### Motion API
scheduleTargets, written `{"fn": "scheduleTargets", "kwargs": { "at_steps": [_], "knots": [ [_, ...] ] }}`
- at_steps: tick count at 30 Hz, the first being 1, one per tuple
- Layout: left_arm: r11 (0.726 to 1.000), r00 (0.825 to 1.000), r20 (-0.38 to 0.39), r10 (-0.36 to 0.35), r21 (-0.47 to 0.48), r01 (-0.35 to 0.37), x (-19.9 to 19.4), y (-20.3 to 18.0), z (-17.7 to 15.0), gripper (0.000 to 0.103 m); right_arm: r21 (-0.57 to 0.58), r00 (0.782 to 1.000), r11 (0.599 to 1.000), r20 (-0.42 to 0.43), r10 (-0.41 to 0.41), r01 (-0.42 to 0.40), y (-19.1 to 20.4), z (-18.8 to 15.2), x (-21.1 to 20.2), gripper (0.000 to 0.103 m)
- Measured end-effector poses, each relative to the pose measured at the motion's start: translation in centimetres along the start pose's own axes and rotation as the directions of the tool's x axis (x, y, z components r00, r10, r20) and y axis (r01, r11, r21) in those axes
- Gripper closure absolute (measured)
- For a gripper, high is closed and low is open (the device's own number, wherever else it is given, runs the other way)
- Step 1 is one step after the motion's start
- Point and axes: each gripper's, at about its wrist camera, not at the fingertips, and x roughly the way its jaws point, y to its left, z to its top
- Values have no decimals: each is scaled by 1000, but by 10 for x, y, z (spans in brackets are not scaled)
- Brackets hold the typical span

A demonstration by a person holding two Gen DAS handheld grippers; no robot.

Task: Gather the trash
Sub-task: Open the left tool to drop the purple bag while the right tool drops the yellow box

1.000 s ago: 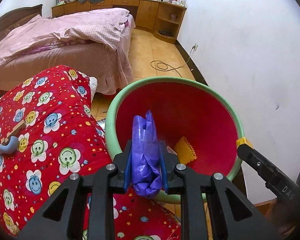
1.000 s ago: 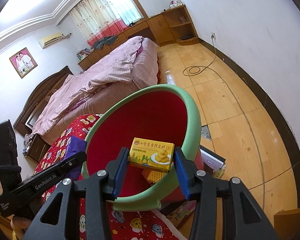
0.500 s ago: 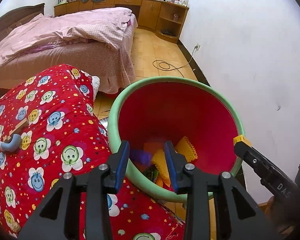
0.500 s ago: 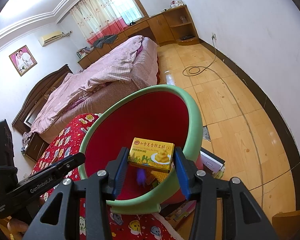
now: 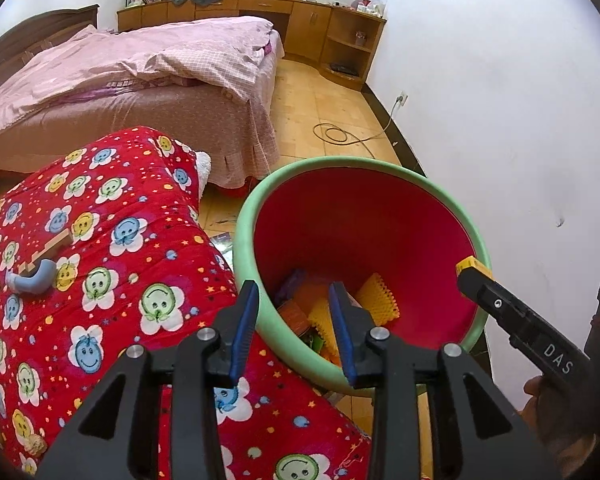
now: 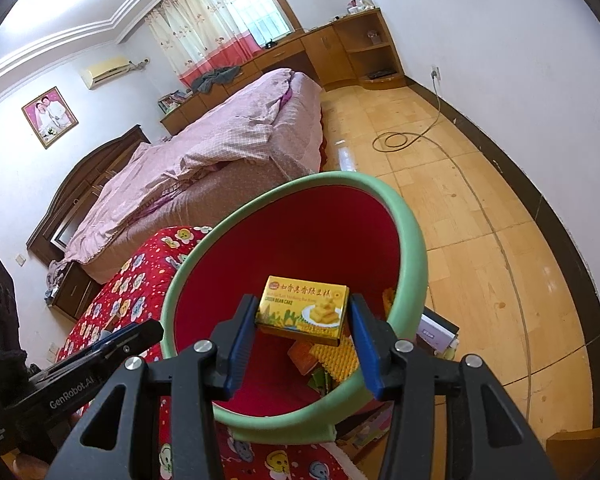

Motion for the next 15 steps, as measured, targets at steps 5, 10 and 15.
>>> {"fn": "scheduleTargets", "kwargs": {
  "at_steps": [5,10,15],
  "knots": [
    [1000,1000,2,4,-18,-4,-3,5,0,67,-10,1000,1000,0,-3,3,5,1,0,49],
    [999,1000,6,14,-36,-13,-7,13,-1,67,-10,1000,1000,1,-4,4,5,1,-1,45],
    [998,1000,7,25,-56,-25,-11,19,-2,67,-14,1000,1000,5,-5,5,7,2,-2,43]
  ]
}}
